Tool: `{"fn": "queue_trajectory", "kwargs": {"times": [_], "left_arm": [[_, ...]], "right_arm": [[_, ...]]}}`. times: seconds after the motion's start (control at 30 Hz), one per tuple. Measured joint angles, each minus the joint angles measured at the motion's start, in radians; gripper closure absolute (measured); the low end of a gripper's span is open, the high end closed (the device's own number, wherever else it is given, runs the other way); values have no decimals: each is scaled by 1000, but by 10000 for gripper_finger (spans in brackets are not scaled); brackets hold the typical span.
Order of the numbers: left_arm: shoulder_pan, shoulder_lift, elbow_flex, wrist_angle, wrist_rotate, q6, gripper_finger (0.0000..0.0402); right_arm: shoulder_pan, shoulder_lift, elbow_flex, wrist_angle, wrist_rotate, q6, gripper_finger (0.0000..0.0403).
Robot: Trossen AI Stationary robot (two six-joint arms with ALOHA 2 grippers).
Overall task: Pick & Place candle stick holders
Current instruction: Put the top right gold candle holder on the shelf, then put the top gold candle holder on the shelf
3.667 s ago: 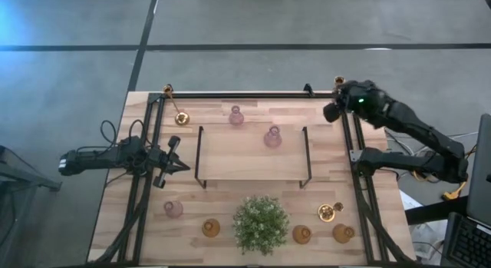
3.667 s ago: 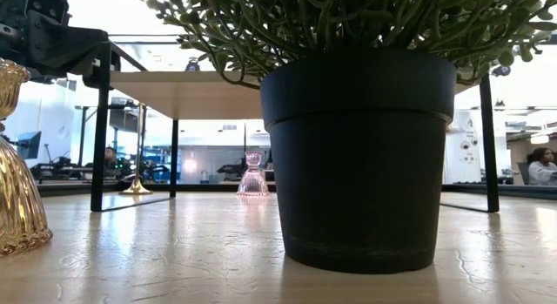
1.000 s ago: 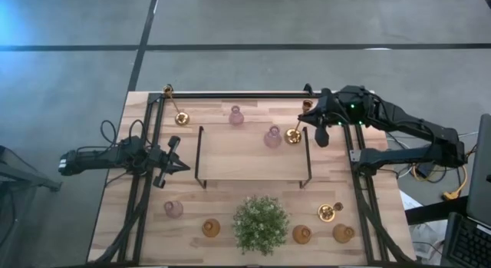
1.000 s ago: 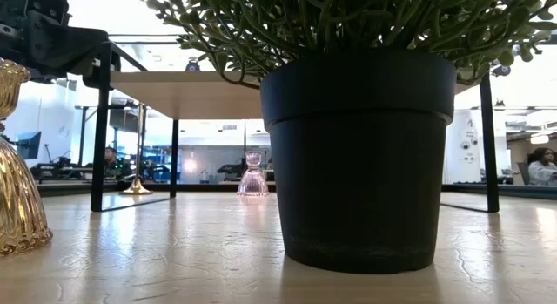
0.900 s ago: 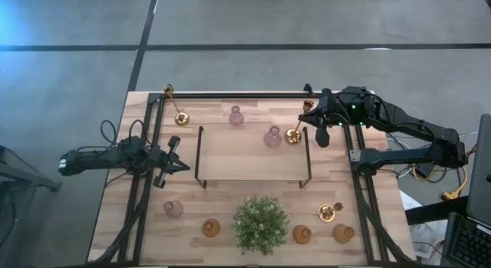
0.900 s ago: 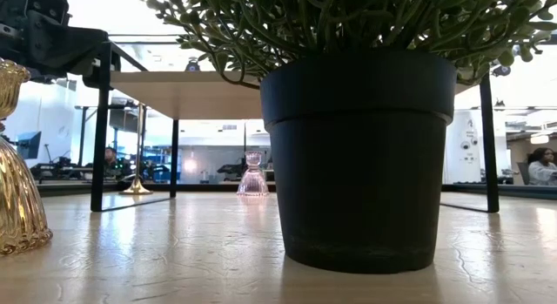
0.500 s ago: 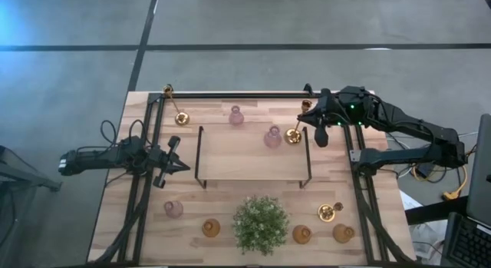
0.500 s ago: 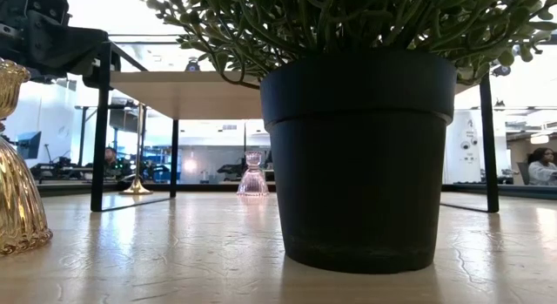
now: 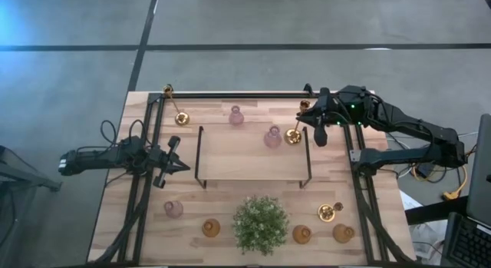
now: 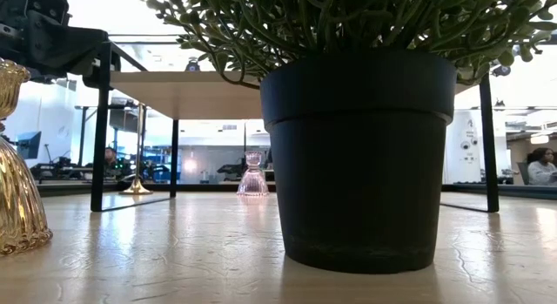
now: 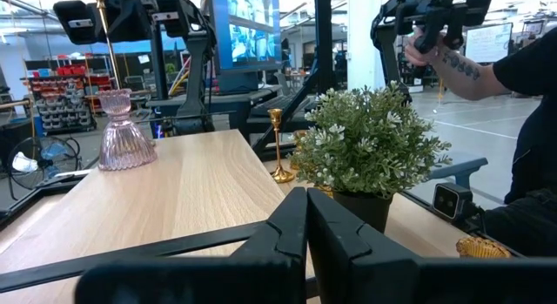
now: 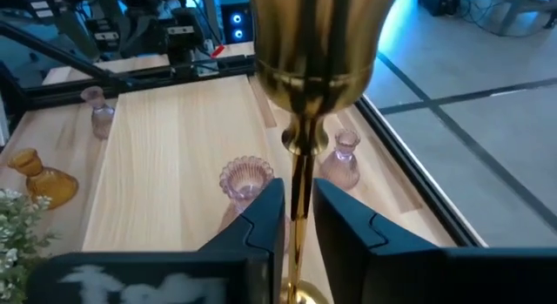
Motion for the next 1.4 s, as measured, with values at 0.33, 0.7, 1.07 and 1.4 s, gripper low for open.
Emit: {"fn": "queue_trajectory", "kwargs": {"times": [0.33,0.7,1.07,1.4], "left_arm": [[0,0,0,0,0,0,390],[0,0,0,0,0,0,390],[0,0,0,0,0,0,390],[0,0,0,0,0,0,390]], "right_arm": [[0,-4,0,-2,0,9,267],[0,-64,1,-87,12,5,183],[0,-226,1,-263,65,68,177],[0,-316,1,-449,-46,163,191]]}}
